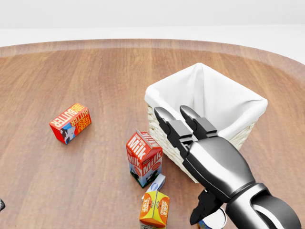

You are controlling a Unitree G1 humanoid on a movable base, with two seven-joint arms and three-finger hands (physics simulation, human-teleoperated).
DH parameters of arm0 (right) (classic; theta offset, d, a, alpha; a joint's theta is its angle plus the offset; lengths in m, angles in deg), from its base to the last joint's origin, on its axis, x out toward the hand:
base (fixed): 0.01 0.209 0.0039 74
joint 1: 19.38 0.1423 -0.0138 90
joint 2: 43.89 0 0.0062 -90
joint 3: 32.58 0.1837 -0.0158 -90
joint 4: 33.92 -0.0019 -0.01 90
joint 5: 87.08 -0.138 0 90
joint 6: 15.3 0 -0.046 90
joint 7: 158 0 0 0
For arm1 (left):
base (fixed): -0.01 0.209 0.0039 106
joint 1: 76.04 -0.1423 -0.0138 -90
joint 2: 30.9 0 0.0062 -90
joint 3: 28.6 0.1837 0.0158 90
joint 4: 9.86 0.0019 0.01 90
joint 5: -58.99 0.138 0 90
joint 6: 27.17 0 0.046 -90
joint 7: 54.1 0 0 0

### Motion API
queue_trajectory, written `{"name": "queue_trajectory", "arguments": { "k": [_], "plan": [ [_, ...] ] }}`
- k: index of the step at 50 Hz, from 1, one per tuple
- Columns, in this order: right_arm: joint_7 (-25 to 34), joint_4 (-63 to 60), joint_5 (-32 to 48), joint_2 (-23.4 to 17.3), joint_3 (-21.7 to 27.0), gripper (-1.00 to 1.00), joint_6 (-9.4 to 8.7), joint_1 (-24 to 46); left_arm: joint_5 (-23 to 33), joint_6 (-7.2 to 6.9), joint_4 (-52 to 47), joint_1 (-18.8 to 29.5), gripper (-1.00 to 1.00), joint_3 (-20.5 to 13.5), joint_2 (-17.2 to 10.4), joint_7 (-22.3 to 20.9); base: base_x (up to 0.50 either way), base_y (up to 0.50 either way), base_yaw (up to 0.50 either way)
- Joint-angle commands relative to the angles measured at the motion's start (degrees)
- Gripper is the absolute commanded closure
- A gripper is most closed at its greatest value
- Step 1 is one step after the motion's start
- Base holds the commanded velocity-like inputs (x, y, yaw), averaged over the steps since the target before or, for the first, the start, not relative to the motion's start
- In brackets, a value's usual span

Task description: Pick up the orange juice, and put it in the basket.

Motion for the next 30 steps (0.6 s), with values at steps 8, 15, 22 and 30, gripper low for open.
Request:
{"name": "queue_trajectory", "arguments": {
  "k": [8,15,22,30],
  "plan": [
    [-1.7,3.4,2.5,0.5,-1.7,-1.0,0.0,-0.1,-2.0,0.0,0.0,-0.1,-1.0,0.0,-0.9,1.7,0.0,0.0,0.0],
    [-3.4,5.7,3.7,1.0,-3.2,-1.0,0.0,-0.3,-0.7,0.0,0.0,0.0,-1.0,0.0,-0.3,0.7,0.0,0.0,0.0],
    [-5.1,7.5,4.5,1.4,-4.6,-1.0,0.0,-0.7,-0.5,0.0,0.0,0.0,-1.0,0.0,-0.2,0.5,0.0,0.0,0.0],
    [-6.6,9.0,5.1,1.4,-5.4,-1.0,0.0,-1.5,-0.4,0.0,0.0,0.0,-1.0,0.0,-0.1,0.4,0.0,0.0,0.0]
  ]
}}
